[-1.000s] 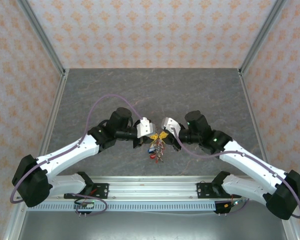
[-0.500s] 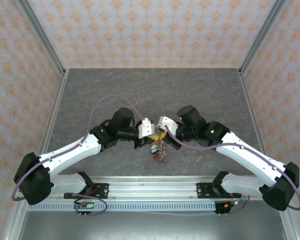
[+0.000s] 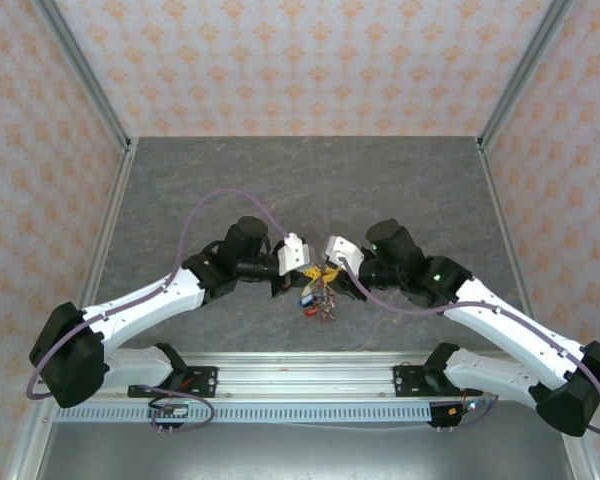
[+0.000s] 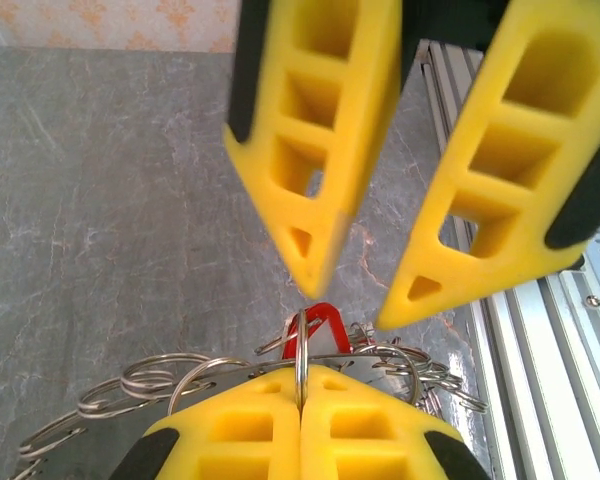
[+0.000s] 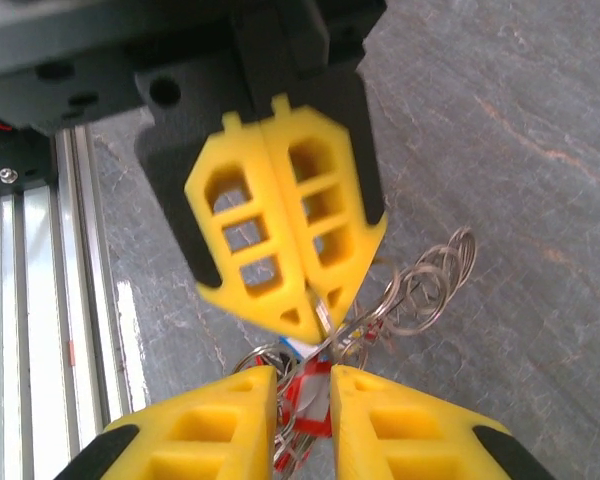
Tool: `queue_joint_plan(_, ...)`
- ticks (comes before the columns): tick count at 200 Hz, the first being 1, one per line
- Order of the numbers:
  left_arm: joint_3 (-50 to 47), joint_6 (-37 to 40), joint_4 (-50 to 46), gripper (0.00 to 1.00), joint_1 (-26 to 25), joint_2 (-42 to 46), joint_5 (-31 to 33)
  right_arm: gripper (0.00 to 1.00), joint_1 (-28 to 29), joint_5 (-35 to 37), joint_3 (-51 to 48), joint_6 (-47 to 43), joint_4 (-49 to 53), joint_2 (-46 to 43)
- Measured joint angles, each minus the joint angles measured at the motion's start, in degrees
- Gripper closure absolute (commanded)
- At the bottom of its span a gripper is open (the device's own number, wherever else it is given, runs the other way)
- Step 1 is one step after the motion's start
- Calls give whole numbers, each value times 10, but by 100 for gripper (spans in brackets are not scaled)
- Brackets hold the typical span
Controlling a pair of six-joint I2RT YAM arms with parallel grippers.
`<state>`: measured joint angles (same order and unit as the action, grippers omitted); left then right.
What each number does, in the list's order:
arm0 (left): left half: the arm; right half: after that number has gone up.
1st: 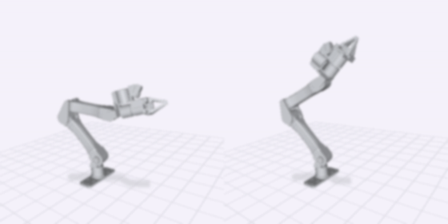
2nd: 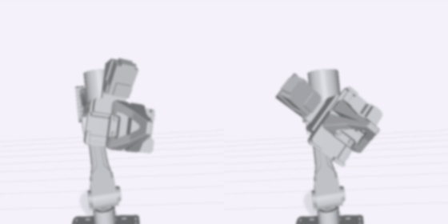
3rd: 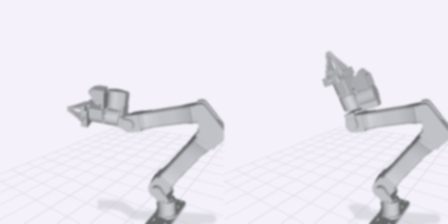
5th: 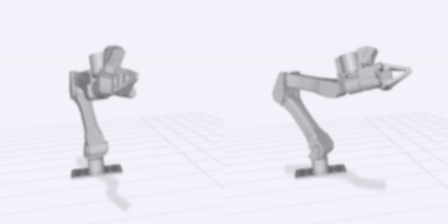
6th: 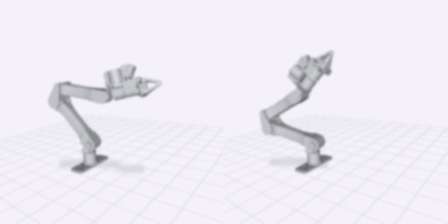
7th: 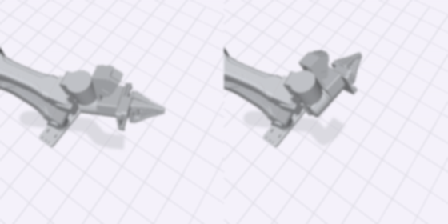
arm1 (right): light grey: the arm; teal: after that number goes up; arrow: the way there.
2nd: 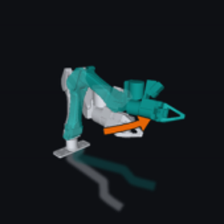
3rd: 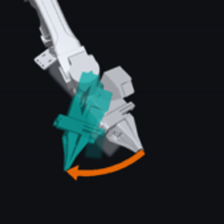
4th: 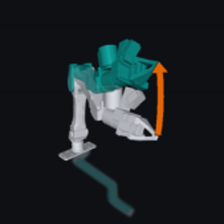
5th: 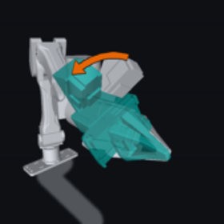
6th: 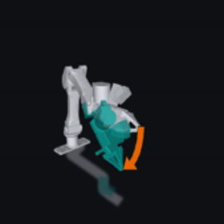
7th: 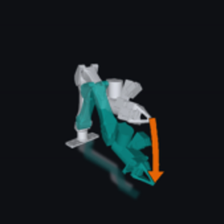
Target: Put the keys on the keyring
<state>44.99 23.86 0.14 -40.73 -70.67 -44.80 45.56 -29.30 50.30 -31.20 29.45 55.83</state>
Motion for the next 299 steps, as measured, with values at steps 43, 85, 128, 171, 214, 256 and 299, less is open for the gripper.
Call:
queue_joint_plan(43, -2, -5, 8, 100, 0, 0, 0, 93, -9, 6, -27, 15, -29, -16)
queue_joint_plan(85, -4, -11, 8, 100, 6, 0, -2, 98, -10, 2, -52, 34, -93, -13)
queue_joint_plan(128, -9, -19, 9, 100, 9, 6, 3, 98, -10, -9, -65, 41, -120, 1)
queue_joint_plan(171, -17, -28, 17, 100, 8, 17, 3, 95, -20, -6, -94, 51, -130, -7)
queue_joint_plan(214, -17, -28, 19, 100, 7, 21, 2, 80, -28, 20, -118, 68, -133, -62)
queue_joint_plan(256, -17, -28, 18, 100, 7, 22, 1, 65, -29, 25, -118, 67, -150, -70)
queue_joint_plan(299, -17, -28, 18, 100, 7, 22, -2, 66, -30, 5, -118, 66, -194, -31)
